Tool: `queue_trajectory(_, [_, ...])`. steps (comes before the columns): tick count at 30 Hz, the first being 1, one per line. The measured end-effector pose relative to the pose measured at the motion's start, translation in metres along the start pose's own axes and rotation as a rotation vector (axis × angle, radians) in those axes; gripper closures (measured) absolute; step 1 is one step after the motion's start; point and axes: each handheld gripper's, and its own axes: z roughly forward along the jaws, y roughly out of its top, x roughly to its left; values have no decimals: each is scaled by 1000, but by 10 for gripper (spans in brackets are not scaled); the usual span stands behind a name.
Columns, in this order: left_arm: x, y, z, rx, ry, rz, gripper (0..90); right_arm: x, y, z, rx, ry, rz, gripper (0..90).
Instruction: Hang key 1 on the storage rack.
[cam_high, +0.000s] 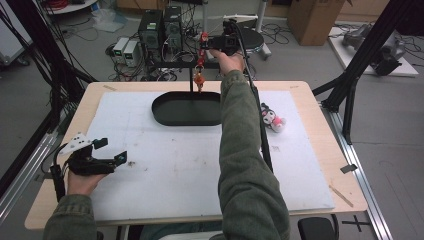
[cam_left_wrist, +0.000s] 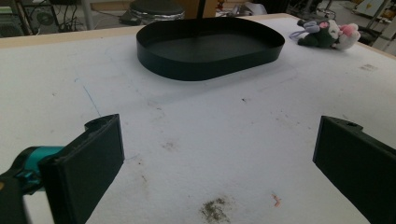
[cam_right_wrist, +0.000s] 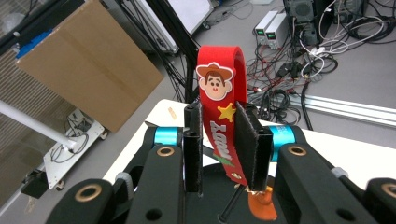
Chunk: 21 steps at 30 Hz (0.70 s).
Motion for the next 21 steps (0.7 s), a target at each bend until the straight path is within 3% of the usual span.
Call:
queue_trajectory(2, [0, 0, 0, -2, 2, 1, 24, -2, -1, 0, -1, 16, -8, 691])
queue_trajectory(4, [0, 0, 0, 0, 2, 1, 24, -4, -1, 1, 30, 27, -23, 377])
queue_trajectory(5, [0, 0, 0, -1, 1, 1, 24, -4, -1, 0, 49, 14, -49, 297])
queue_trajectory(7, [-1, 1, 0, -11, -2, -7, 24, -2, -4, -3, 79, -9, -117, 220])
queue_trajectory(10, [0, 1, -1, -15, 0, -6, 24, 2, -11, -8, 72, -17, -184, 193])
queue_trajectory(14, [-1, 1, -2, -15, 5, -9, 24, 6, -23, -8, 67, 59, -194, 101])
queue_trajectory(16, [-1, 1, -2, -12, 5, -8, 24, 12, -29, -6, 92, 23, -238, 6])
queue_trajectory(19, [0, 1, -2, -8, 5, -4, 24, 19, -40, -4, 135, -20, -293, 5])
queue_trajectory(21, [0, 1, -2, -14, 4, -7, 24, 22, -45, -4, 147, -9, -296, 5])
